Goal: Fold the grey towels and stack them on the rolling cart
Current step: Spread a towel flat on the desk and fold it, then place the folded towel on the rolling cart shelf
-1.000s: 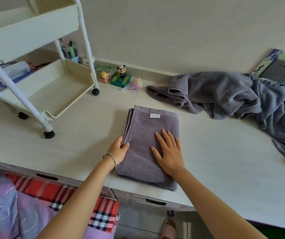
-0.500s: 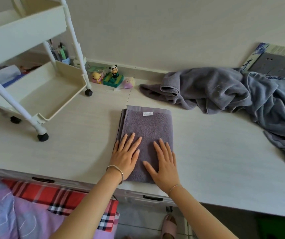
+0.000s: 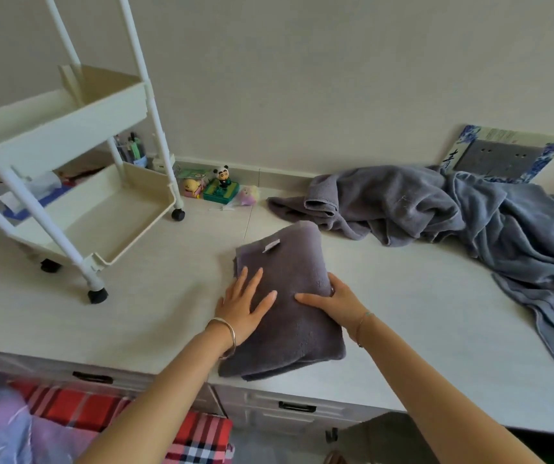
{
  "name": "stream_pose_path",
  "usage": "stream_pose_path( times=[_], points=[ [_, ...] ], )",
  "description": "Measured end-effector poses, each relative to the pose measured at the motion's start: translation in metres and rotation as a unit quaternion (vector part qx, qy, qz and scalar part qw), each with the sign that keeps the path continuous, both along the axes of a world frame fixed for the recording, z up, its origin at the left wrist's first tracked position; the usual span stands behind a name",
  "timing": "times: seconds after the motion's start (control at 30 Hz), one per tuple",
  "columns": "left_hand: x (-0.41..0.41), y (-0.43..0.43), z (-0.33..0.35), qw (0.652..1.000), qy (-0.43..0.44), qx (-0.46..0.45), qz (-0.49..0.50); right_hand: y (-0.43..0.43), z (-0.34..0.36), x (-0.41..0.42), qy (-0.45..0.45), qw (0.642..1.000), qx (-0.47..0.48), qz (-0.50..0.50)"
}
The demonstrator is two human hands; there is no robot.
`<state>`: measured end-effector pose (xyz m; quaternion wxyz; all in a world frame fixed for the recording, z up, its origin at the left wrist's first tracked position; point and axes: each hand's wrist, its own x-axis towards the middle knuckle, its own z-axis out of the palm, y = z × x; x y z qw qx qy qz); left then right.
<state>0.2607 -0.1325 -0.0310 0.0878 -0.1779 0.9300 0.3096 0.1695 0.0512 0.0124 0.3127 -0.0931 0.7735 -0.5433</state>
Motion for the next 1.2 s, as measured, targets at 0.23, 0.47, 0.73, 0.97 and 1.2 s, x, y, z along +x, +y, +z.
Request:
stream_pose_path(
  times=[0.23,0.47,0.73,0.97,1.2],
  points=[
    [-0.022,-0.03,0.131,0.965,0.231,0.113,0.052,0.008,0.154,-0.021,0.229,0.942,0.083,0.23],
    [-0.015,-0.048,0.238,0.94,0.258,0.222,0.026,0.023,0.288,-0.028,0.311,0.9,0.104,0.287],
    [-0.001,-0.045,0.321,0.902,0.324,0.281,0.05,0.028,0.359,-0.031,0.339,0.885,0.133,0.291],
    [0.002,-0.051,0.39,0.886,0.38,0.259,0.057,0.013,0.35,-0.05,0.306,0.85,0.298,0.308],
    [0.009,-0.086,0.428,0.849,0.435,0.256,0.155,-0.006,0.335,-0.089,0.104,0.956,-0.093,0.257]
  ],
)
